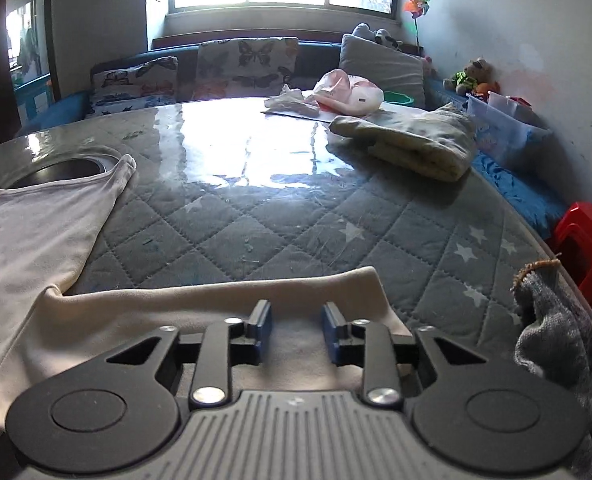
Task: Fold clothes
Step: 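Smooth the sweatshirt body flat with both grippers near the hem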
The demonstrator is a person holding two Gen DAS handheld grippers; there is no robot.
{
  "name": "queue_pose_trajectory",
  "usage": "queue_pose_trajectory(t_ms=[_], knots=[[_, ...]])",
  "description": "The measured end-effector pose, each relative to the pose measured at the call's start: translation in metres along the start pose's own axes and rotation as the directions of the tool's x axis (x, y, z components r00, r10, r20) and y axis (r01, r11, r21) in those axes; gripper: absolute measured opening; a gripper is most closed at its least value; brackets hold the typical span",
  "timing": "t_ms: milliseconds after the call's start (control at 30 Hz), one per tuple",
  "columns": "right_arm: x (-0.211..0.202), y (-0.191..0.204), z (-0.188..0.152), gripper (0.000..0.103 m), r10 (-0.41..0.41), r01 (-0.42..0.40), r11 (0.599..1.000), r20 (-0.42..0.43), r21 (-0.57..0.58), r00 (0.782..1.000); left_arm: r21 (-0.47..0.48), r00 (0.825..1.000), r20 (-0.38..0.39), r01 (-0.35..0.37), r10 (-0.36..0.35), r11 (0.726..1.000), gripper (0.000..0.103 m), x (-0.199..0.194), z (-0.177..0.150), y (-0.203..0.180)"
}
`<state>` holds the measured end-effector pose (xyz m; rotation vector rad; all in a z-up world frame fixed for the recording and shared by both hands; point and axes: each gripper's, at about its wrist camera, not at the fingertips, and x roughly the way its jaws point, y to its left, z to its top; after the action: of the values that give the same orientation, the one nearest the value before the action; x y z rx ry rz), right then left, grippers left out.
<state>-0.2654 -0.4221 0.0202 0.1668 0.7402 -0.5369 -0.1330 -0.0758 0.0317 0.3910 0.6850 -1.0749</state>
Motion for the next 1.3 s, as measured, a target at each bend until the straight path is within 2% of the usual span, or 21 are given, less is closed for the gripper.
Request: queue_pose_trajectory(t_ms=[67,167,233,333,400,433,467,533,667,767,1033,1100,1300], knots=[[-0.001,-0.001,-0.002,0.035,-0.006,0.006,1.000,0.002,0.005,1.000,-0.017,1.000,0.027,-0.016,0.016,1.000,0.073,0.004,0.009,0.006],[0.000,-0.003,-0.003,0.036,-0.007,0.007,1.000,0.001,0.024,1.000,-0.109,0.999,0.040,-0.020,0.024,0.994,0.073,0.012,0.023,0.024],[0.000,-0.003,-0.002,0.037,-0.010,0.010,1.000,0.000,0.023,1.000,-0.130,0.998,0.045,-0.032,0.038,0.991,0.073,0.013,0.029,0.030],[-0.001,-0.003,-0.003,0.039,-0.009,0.009,1.000,-0.001,0.022,1.000,-0.077,0.997,0.049,-0.056,0.060,0.995,0.071,0.010,0.027,0.021],[-0.001,-0.004,-0.003,0.040,-0.009,0.009,1.000,0.001,0.025,1.000,-0.017,0.996,0.044,-0.080,0.080,0.997,0.060,0.013,0.024,0.011],[-0.001,-0.004,-0.003,0.040,-0.009,0.009,1.000,0.003,0.027,1.000,0.009,0.995,0.041,-0.091,0.091,0.996,0.058,0.015,0.023,0.005],[-0.001,-0.004,-0.003,0.040,-0.009,0.009,1.000,0.004,0.028,1.000,0.027,0.995,0.043,-0.094,0.093,0.995,0.053,0.016,0.022,0.001],[-0.001,-0.003,-0.004,0.041,-0.010,0.010,1.000,0.006,0.027,1.000,0.054,0.995,0.051,-0.091,0.089,0.994,0.051,0.018,0.022,-0.005],[-0.001,-0.004,-0.004,0.041,-0.006,0.006,1.000,0.007,0.028,1.000,0.108,0.995,0.063,-0.085,0.079,0.991,0.039,0.024,0.021,-0.016],[-0.001,-0.005,-0.004,0.042,-0.005,0.005,0.999,0.007,0.032,1.000,0.126,0.996,0.037,-0.087,0.083,0.988,0.037,0.033,0.023,-0.015],[-0.001,-0.005,-0.005,0.042,-0.002,0.002,0.999,0.009,0.037,1.000,0.067,0.998,-0.036,-0.040,0.043,0.997,0.035,0.056,0.027,0.006],[-0.002,-0.005,-0.005,0.043,-0.003,0.003,0.999,0.009,0.037,1.000,0.031,0.999,-0.037,-0.028,0.029,0.999,0.021,0.057,0.029,0.012],[-0.002,-0.005,-0.005,0.046,-0.009,0.008,0.999,0.006,0.040,1.000,-0.062,1.000,-0.006,-0.027,0.027,0.998,0.007,0.050,0.031,0.026]])
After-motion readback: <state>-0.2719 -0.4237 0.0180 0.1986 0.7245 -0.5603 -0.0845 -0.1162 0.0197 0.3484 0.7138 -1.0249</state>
